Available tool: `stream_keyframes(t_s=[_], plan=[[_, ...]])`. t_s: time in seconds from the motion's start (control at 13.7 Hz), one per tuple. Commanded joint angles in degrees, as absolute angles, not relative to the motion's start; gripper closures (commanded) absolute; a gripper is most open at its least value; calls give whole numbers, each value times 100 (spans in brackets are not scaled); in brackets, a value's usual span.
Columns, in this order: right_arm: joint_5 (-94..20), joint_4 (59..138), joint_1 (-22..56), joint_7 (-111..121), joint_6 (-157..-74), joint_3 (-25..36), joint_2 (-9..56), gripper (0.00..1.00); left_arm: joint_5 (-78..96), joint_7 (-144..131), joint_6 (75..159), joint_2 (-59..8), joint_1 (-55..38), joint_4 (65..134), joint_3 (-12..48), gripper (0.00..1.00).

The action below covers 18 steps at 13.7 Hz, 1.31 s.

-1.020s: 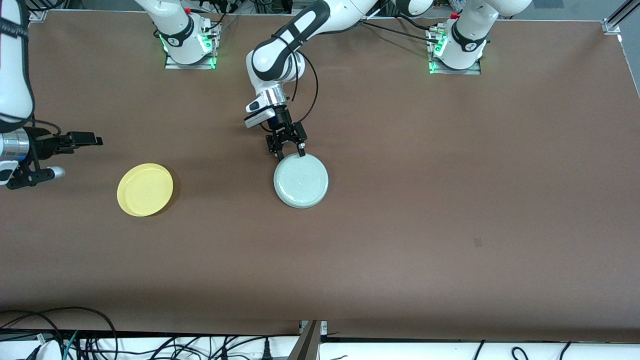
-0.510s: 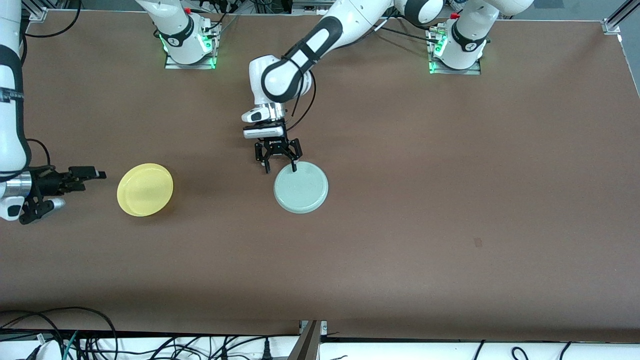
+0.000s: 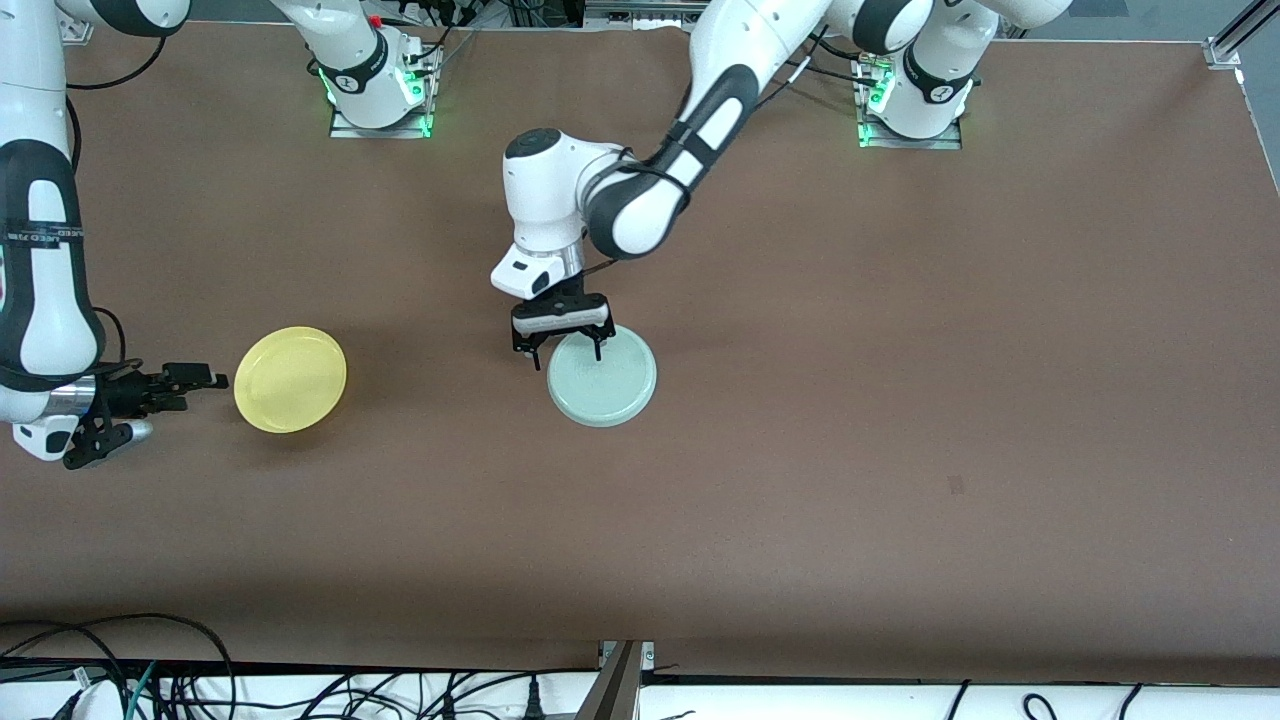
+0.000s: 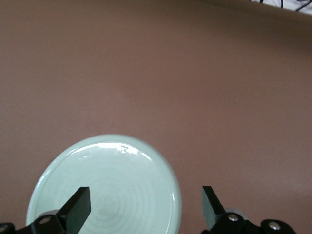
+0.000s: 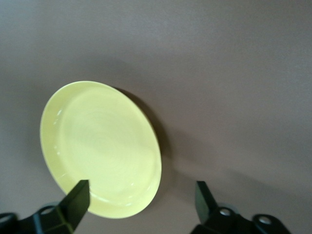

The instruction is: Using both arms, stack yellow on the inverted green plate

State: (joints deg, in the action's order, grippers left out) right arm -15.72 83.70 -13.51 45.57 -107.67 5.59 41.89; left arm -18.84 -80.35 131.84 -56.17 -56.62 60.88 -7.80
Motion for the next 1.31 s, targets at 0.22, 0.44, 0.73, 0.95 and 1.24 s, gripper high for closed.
stream_keyframes(t_s=[0.22,0.44,0.73,0.95,1.24], plan=[[-1705,9052,-1371,4667,-11706,439,4166,13,-132,-7444,12544,-4607,-4870,6232,-624,0],[-1811,9412,-1336,4667,-12233,431,4157,33,-45,-7183,11780,-4132,-4457,6231,-528,0],[-1811,9466,-1336,4676,-12226,431,4131,100,510,-6112,10682,-3561,-3912,6231,-519,0],[-1811,9466,-1327,4676,-12077,431,4078,100,492,-4540,9689,-3148,-3491,6231,-536,0],[-1811,9422,-1205,4151,-11393,431,3657,100,422,-3360,8896,-2761,-3060,6231,-571,0]])
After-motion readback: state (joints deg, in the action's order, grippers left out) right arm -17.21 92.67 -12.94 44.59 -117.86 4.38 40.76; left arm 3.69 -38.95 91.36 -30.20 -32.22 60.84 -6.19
